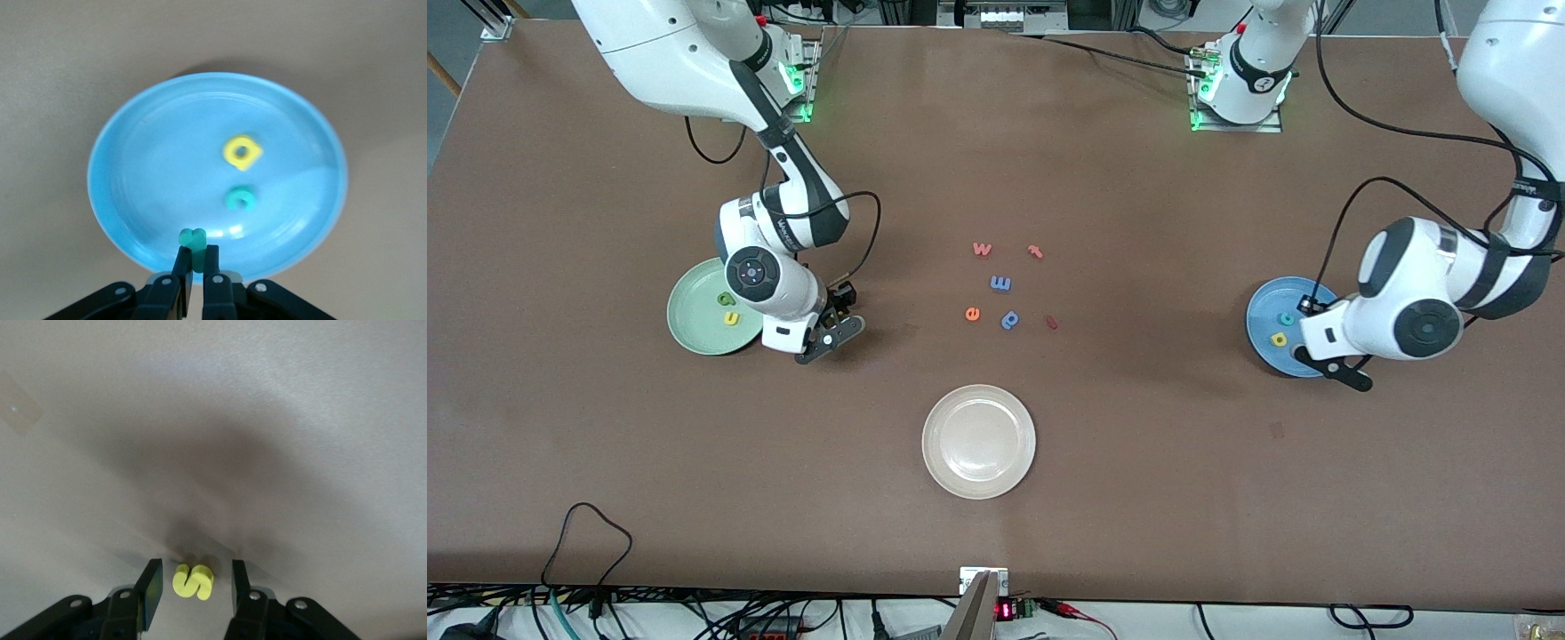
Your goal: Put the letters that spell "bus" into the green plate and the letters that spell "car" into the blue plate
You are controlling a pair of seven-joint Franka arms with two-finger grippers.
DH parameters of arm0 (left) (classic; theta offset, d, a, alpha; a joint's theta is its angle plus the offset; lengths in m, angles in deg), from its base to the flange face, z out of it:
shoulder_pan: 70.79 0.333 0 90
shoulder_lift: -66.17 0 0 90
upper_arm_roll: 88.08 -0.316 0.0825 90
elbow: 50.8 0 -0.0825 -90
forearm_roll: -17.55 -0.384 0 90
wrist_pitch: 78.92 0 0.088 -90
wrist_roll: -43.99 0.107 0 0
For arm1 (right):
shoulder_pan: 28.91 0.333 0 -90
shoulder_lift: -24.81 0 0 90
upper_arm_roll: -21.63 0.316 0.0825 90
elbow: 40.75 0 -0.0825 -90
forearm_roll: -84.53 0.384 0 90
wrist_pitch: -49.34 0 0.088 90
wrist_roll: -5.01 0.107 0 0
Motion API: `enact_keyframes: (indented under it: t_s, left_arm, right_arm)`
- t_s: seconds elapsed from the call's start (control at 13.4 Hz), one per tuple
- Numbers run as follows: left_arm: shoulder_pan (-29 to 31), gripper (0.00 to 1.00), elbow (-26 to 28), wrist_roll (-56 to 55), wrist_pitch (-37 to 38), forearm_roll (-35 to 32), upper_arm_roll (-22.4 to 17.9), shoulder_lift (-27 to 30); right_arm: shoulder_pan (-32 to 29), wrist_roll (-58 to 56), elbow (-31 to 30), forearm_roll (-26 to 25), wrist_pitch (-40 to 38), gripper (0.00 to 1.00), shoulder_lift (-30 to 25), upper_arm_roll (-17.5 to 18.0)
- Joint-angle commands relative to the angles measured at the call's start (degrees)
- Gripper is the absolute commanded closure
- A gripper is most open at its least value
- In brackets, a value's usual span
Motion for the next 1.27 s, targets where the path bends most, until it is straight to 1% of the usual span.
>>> enact_keyframes:
  t_s: [0.0,0.07,0.15,0.22,0.3,0.37,0.45,0.52,0.6,0.75,0.9,0.97,1.05,1.2]
  left_arm:
    - [1.83,0.86,1.52,1.91,-4.05,-1.49,0.58,-1.4]
    - [2.8,0.82,1.88,2.0,-5.36,-1.49,0.58,-2.27]
    - [3.24,0.61,1.79,2.26,-5.99,-1.75,0.58,-2.63]
    - [3.25,0.14,1.53,2.27,-5.64,-3.41,0.66,-2.28]
    - [3.25,0.0,1.18,2.96,-4.07,-3.6,1.01,-1.32]
    - [2.98,0.0,-0.04,4.62,-0.06,-3.51,1.8,-0.01]
    - [3.07,0.0,-1.97,4.81,3.64,-3.25,3.63,0.79]
    - [3.5,0.0,-3.81,4.81,7.85,-2.99,6.61,1.4]
    - [3.42,0.0,-6.27,4.38,12.42,-2.81,8.64,1.85]
    - [3.33,0.0,-12.33,3.41,21.56,-0.02,13.21,1.94]
    - [2.98,0.0,-18.65,1.4,29.73,1.4,15.68,2.02]
    - [2.89,0.0,-21.56,0.08,33.78,1.41,17.61,2.03]
    - [2.89,0.0,-24.37,-2.19,37.56,1.32,19.98,2.03]
    - [2.81,0.0,-28.68,-8.42,42.33,1.32,22.8,2.03]
  right_arm:
    - [0.55,1.16,-1.16,-0.95,1.1,0.5,-0.04,-0.33]
    - [0.55,1.16,-1.34,-0.95,1.1,0.5,-0.04,-0.33]
    - [0.55,1.16,-1.43,-1.04,1.1,0.5,-0.04,-0.33]
    - [0.55,1.16,-1.6,-1.3,1.1,0.5,-0.04,-0.33]
    - [0.55,1.16,-1.86,-1.74,1.19,0.5,-0.04,-0.33]
    - [0.55,1.16,-1.95,-2.09,1.27,0.52,-0.13,-0.33]
    - [0.46,1.16,-2.21,-2.18,1.36,0.52,-0.22,-0.33]
    - [0.55,1.16,-2.22,-2.27,1.36,0.52,-0.3,-0.33]
    - [0.55,1.16,-2.22,-2.27,1.36,0.52,-0.31,-0.33]
    - [0.55,1.16,-2.22,-2.27,1.36,0.55,-0.31,-0.33]
    - [0.55,1.16,-2.22,-2.27,1.36,0.58,-0.31,-0.33]
    - [0.55,1.16,-2.22,-2.27,1.36,0.59,-0.31,-0.33]
    - [0.55,1.16,-2.22,-2.27,1.36,0.61,-0.31,-0.33]
    - [0.55,1.16,-2.22,-2.27,1.36,0.69,-0.31,-0.33]
